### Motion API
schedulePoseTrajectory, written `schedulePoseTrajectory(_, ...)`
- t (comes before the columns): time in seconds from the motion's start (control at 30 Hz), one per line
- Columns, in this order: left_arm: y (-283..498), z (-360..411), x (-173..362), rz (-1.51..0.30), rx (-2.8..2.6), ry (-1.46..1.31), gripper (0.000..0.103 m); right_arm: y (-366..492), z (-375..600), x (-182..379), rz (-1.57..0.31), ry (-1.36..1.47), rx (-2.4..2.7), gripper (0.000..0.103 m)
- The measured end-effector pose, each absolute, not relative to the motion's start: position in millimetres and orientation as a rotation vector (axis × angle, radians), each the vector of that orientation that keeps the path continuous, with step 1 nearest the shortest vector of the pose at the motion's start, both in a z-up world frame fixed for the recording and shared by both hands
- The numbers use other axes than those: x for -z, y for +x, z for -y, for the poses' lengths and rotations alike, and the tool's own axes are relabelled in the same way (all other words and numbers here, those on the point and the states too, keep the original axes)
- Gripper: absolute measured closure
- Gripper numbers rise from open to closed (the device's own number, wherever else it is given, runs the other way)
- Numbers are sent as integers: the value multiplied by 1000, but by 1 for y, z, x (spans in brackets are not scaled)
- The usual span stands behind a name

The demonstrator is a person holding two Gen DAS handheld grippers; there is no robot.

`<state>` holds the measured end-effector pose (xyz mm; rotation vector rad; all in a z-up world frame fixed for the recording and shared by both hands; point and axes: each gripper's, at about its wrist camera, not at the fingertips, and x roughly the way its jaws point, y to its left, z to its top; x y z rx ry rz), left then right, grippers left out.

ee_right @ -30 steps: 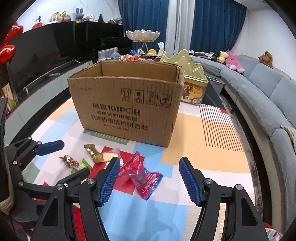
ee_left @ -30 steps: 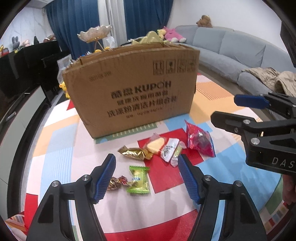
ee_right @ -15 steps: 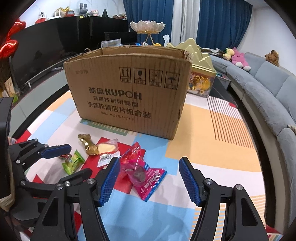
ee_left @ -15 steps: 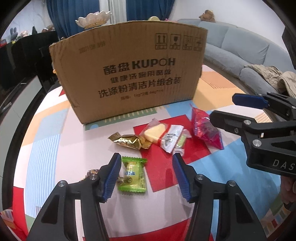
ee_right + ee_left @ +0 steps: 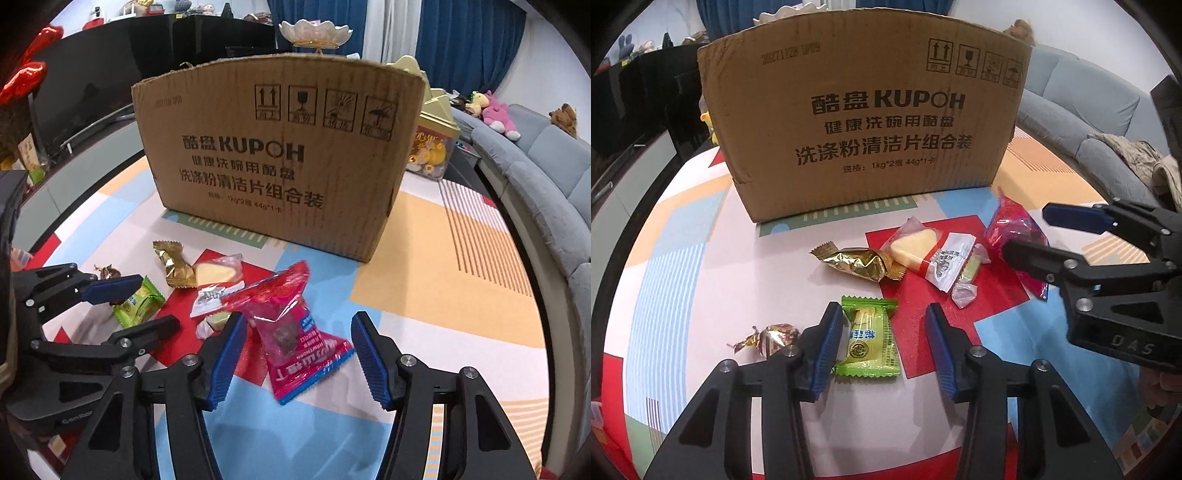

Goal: Organize snacks
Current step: 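Grasp the light-green wrapped candy with the left gripper while the right gripper grasps the pink candy packet, then lift both held candies and carry them over the open box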

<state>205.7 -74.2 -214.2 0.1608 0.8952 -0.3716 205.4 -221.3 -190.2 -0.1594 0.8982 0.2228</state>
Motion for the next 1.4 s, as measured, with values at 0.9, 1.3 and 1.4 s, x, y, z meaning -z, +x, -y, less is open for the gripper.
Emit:
schedulePoseTrajectory(0.9,198,70,199,-860,339,183,80,206,228,185,-919,-107,-201,73)
schedulePoseTrajectory(1.3,173,68,170,-787,318,211,80,184,231,161,-875,-98,-149,73)
schedulePoseTrajectory(1.4,168,67,163,-775,317,202,80,179,232,155,-873,-92,-141,73)
